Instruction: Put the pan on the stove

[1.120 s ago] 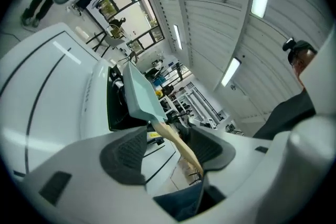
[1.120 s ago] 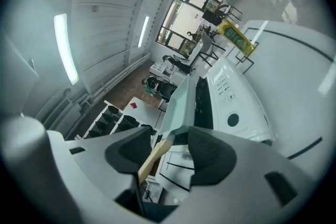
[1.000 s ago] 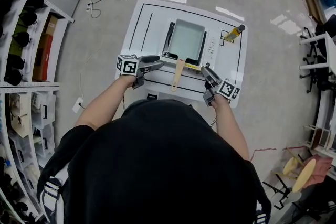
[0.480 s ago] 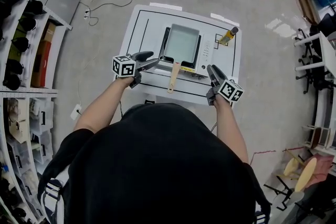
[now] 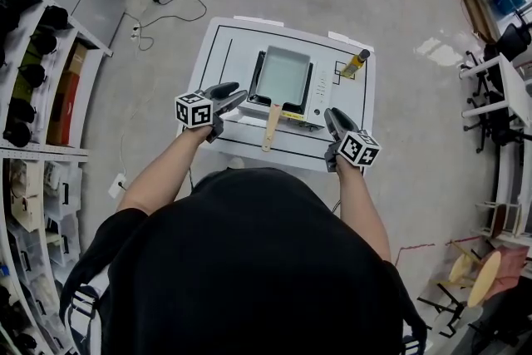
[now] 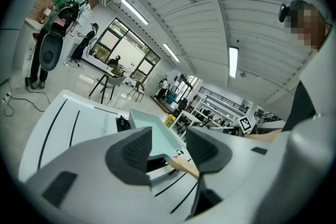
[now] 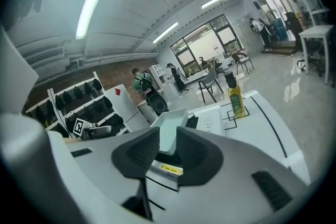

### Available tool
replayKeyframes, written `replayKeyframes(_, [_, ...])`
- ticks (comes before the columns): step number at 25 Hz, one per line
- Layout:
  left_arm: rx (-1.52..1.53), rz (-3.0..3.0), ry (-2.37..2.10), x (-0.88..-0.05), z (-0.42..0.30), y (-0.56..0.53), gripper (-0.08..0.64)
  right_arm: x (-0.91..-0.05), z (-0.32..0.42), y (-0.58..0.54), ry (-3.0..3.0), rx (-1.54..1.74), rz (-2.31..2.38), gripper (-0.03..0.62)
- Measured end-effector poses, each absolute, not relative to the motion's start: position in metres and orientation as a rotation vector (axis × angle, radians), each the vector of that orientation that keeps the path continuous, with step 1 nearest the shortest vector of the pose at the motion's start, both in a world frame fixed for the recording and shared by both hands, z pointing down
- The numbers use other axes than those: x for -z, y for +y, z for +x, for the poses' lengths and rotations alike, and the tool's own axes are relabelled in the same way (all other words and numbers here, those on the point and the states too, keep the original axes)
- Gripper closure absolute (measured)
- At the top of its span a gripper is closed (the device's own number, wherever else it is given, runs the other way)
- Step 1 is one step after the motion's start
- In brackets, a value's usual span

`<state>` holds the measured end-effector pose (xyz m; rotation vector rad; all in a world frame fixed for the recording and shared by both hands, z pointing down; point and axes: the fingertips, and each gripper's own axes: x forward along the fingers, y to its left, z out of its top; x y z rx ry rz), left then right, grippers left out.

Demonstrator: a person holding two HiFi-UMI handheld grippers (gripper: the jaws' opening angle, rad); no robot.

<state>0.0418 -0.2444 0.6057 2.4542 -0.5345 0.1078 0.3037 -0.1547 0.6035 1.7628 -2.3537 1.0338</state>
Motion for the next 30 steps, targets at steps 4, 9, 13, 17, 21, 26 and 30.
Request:
replayKeyframes(4, [-0.133, 2.497, -0.547, -0.602, 0.046, -0.244, 0.365, -0.598, 0.308, -0.156, -2.351, -1.011, 1.786, 0.505])
replayKeyframes(9, [-0.158, 2.531, -0.561, -0.598, 0.044, -0.244, 0.379, -0.593, 0.31, -0.156, -2.347, -0.996, 1.807, 0.525])
replayKeyframes(13, [-0.17, 2.548, -0.573, -0.596, 0.042, -0.244, 0.391, -0.591, 0.31, -0.155, -2.337, -0.983, 1.817, 0.538])
replayKeyframes(17, [-0.187, 2.566, -0.573, -0.597, 0.045, -0.243, 0.399, -0.59, 0.313, -0.156, -2.325, -0.968, 1.835, 0.543])
replayKeyframes(21, [-0.198, 2.571, -0.567, -0.598, 0.048, -0.241, 0.41, -0.588, 0.317, -0.156, -2.313, -0.955, 1.855, 0.545])
replayKeyframes(26, [-0.21, 2.579, -0.567, -0.597, 0.049, -0.238, 0.422, -0.589, 0.319, -0.153, -2.29, -0.958, 1.878, 0.548])
replayKeyframes(30, [-0.215, 2.586, -0.573, -0.597, 0.049, -0.237, 0.436, -0.588, 0.319, -0.153, -2.282, -0.949, 1.894, 0.551])
